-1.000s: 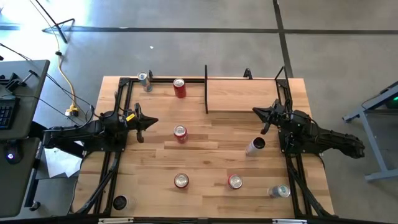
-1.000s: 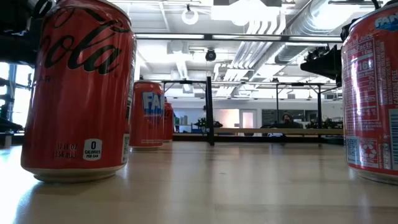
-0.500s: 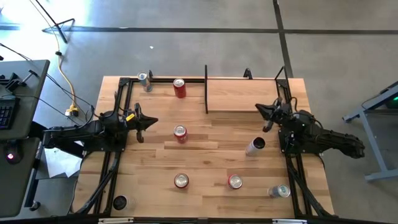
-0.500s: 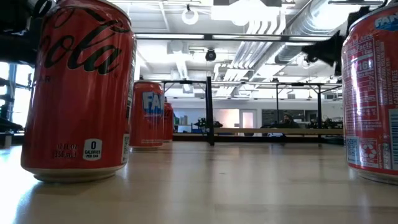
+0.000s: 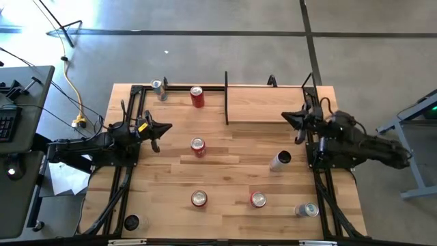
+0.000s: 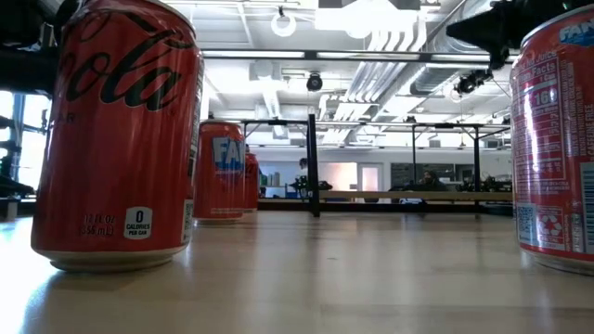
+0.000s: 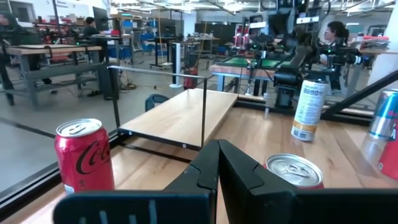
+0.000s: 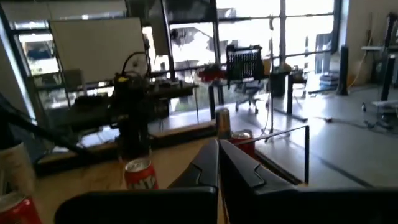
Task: Place canned beverage on shelf
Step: Put the top white-yellow soda can on the shelf
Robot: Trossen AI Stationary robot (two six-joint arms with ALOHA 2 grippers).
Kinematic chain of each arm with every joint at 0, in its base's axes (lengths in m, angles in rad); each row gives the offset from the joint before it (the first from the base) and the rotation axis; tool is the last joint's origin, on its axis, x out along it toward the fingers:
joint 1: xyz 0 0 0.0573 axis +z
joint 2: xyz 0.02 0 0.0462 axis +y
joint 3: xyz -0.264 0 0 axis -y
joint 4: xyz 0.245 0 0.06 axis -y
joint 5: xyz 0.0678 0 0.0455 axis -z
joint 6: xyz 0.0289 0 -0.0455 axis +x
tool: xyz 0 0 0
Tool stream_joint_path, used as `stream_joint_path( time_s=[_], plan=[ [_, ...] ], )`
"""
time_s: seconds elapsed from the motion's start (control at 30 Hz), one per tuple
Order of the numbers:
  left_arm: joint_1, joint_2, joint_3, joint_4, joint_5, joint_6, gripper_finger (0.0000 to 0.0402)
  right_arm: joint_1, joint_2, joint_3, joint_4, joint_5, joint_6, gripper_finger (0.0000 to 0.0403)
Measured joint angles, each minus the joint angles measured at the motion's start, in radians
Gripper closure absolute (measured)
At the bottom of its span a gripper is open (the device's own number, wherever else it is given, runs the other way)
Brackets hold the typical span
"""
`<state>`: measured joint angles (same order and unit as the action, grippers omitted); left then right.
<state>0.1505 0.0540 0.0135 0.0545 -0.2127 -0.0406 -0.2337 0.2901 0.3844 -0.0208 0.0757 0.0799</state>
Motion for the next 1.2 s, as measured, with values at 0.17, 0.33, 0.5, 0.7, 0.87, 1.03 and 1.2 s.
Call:
stream_joint_path(
  time_s=[0.17,0.33,0.5,0.7,0.87,1.03,1.2],
  plan=[
    [0.000,0.000,0.000,-0.006,0.000,-0.016,0.0401,0.065,0.226,0.258,-0.289,0.032,-0.006,0.0402],
    [0.000,0.000,0.000,-0.013,0.000,0.020,0.0401,0.137,0.438,0.485,-0.575,0.102,0.072,0.0402],
    [0.000,0.000,0.000,-0.004,0.000,0.035,0.0401,0.212,0.613,0.711,-0.898,0.168,0.194,0.0401],
    [0.000,0.000,0.000,-0.004,0.000,0.038,0.0401,0.284,0.783,0.921,-1.161,0.196,0.266,0.0352],
    [0.000,0.000,0.000,-0.003,0.000,0.035,0.0402,0.351,0.920,1.059,-1.363,0.143,0.418,0.0260],
    [0.000,0.000,0.000,0.035,0.000,0.018,0.0401,0.464,1.021,1.103,-1.487,0.072,0.557,0.0164],
    [0.000,0.000,0.000,0.040,0.014,0.000,0.0402,0.591,1.075,1.103,-1.555,0.082,0.666,0.0110]
  ],
)
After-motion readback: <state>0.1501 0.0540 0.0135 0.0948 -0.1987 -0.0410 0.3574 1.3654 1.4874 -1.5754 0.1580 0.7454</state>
